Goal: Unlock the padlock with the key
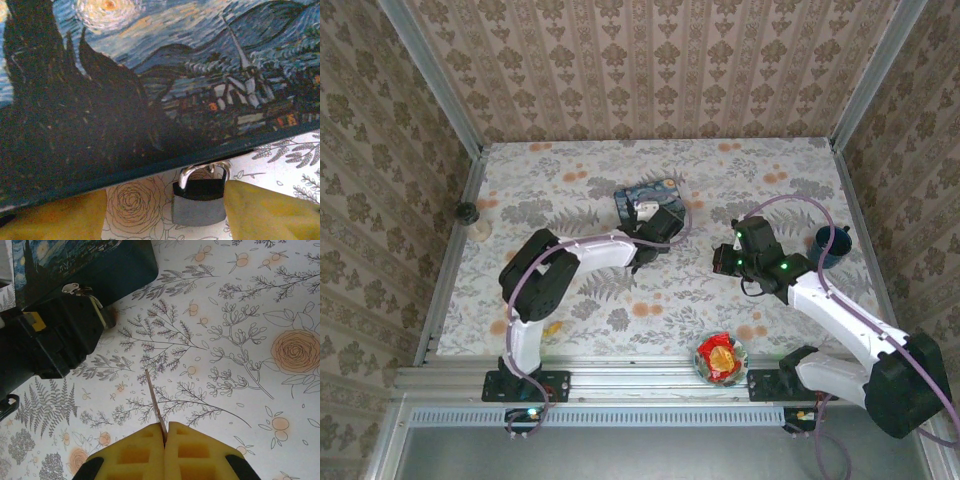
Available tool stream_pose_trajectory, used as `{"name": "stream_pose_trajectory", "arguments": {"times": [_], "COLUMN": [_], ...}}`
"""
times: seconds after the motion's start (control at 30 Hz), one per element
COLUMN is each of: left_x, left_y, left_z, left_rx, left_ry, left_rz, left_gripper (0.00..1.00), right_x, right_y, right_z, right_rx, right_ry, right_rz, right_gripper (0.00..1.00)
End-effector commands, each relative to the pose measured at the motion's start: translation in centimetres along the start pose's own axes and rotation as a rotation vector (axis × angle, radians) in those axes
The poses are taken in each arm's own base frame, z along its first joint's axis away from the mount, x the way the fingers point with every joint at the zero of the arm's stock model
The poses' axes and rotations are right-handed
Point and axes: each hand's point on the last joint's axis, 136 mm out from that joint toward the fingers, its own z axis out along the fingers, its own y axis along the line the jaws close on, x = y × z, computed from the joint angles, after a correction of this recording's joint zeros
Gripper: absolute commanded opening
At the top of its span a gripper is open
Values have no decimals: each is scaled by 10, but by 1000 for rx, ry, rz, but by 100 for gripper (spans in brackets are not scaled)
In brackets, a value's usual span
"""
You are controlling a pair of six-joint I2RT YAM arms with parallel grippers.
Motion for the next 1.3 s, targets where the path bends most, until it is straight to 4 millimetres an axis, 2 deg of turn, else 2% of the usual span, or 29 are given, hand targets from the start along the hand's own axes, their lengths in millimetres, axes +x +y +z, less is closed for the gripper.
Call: {"name": "stream_pose_trajectory", "arguments": {"times": [0.0, 0.37, 0.67, 1.27], "left_x": [-11, -16, -8, -7], "left_y": [0, -4, -2, -4], "left_z": [3, 15, 27, 55], "left_rx": [-40, -84, -91, -70], "left_ry": [-10, -14, -13, -7], "left_rz": [17, 5, -18, -31], "left_gripper": [63, 65, 56, 59], "right_x": [-1, -5, -8, -15], "right_y": [-5, -2, 1, 7], "right_z": [-1, 4, 7, 10], "right_rx": [22, 15, 15, 9], "right_ry": [-16, -15, -11, -8], "right_rz": [9, 4, -6, -17], "right_gripper": [0, 0, 0, 0]}}
